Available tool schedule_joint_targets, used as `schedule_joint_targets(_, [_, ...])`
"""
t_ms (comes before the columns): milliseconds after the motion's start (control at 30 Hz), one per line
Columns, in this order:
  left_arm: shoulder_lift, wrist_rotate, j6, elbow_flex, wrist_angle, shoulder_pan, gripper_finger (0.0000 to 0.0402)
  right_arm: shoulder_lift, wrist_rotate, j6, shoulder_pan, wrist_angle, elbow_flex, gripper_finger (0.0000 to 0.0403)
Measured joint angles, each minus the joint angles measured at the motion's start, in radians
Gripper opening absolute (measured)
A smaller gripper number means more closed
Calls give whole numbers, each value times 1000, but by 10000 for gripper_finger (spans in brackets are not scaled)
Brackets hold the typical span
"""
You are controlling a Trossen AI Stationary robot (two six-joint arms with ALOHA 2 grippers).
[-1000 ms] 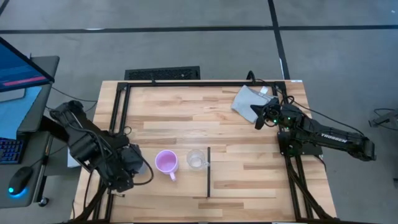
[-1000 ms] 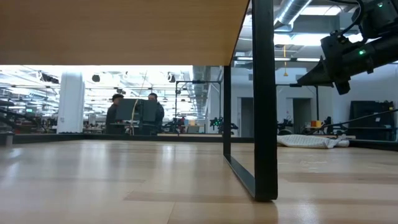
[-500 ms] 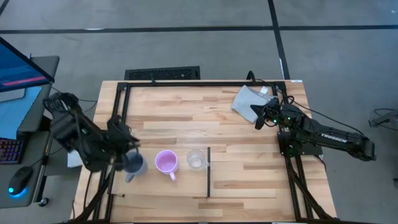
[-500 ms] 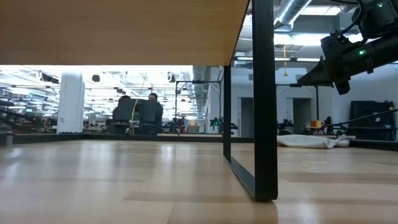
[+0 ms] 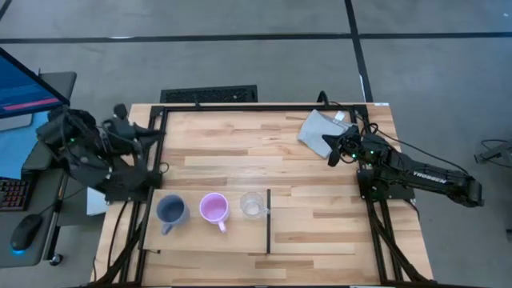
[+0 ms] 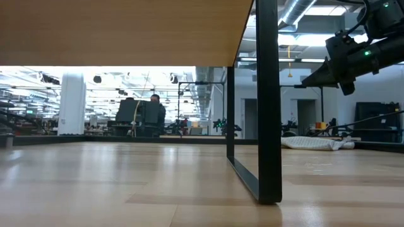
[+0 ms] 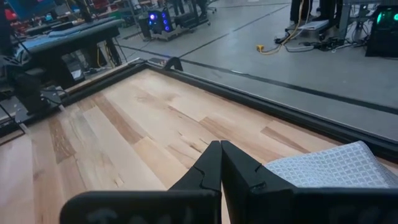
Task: Stack small to large cups/mugs on shelf
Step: Return to Home Position
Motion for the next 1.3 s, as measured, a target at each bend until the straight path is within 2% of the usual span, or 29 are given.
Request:
schedule_joint_targets(333, [-148,-102,58,-97,1,0,1,0,-1,26,0,67,0,27])
schedule_joint_targets(533, [-279,-153,24,-242,27,-27,0,0,-4,0,0,186,0,27])
schedule_joint_targets(733, [-448,-229,-28,-421,96,-103,0,0,-4,-31,-3,207,0,27])
schedule_joint_targets(833, [-532,-260,-28,-500,137,-149,0,0,-4,-33,-29,220,0,27])
schedule_joint_targets(1100, [-697,-434,-60,-636,140,-262,0,13,-15,-33,-152,239,0,27])
schedule_joint_targets(1300, [-778,-435,-146,-681,56,-300,0,99,-132,-26,-241,322,0,27])
